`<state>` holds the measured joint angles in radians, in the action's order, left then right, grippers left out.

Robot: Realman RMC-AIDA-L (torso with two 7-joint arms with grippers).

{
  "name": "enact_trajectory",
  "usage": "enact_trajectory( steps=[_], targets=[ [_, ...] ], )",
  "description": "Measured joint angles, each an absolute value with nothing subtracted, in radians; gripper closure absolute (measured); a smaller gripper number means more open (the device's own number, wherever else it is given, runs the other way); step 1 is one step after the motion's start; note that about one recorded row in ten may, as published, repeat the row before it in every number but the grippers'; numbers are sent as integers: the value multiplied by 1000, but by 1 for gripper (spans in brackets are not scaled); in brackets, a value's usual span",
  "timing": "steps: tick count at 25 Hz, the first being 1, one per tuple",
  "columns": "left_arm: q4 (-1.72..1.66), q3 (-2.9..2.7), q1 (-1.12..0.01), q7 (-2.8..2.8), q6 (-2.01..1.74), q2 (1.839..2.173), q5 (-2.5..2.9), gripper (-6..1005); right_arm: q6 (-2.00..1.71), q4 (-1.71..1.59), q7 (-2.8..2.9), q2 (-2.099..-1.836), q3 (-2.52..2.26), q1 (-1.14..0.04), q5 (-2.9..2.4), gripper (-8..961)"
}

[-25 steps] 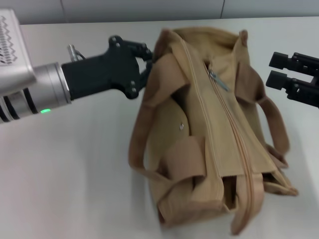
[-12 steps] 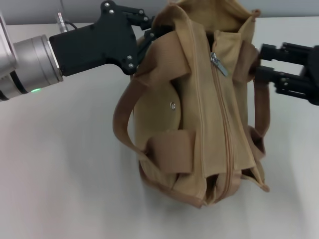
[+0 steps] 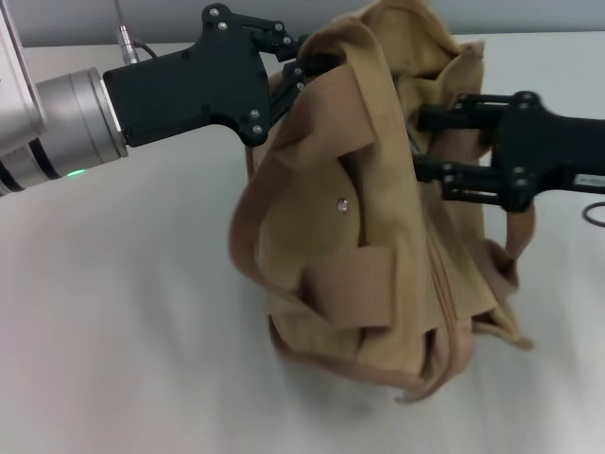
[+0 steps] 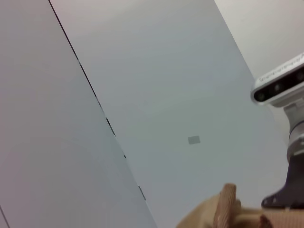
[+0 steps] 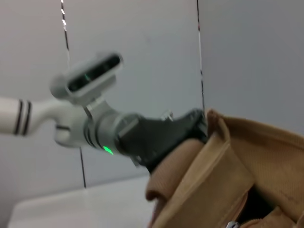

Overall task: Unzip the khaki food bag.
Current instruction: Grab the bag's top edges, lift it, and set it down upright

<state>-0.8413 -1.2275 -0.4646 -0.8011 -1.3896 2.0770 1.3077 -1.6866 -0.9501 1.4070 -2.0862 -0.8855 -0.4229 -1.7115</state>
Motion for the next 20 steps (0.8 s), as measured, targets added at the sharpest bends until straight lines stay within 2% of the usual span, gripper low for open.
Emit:
enact_trajectory(
  steps=[10, 15, 20],
  targets=[
    [-836, -1229, -472, -790, -1390, 2077, 1303, 896, -1599, -959, 1405, -2086, -948, -442, -1713, 385],
    [-834, -1233, -479, -786, -1389, 2077, 1301, 893, -1556, -963, 1412, -2084, -951, -446, -1724, 596],
    [-832, -1234, -485, -778, -1386, 2077, 1299, 890, -1549, -982, 1458, -2082, -952, -462, -1802, 696]
  ],
)
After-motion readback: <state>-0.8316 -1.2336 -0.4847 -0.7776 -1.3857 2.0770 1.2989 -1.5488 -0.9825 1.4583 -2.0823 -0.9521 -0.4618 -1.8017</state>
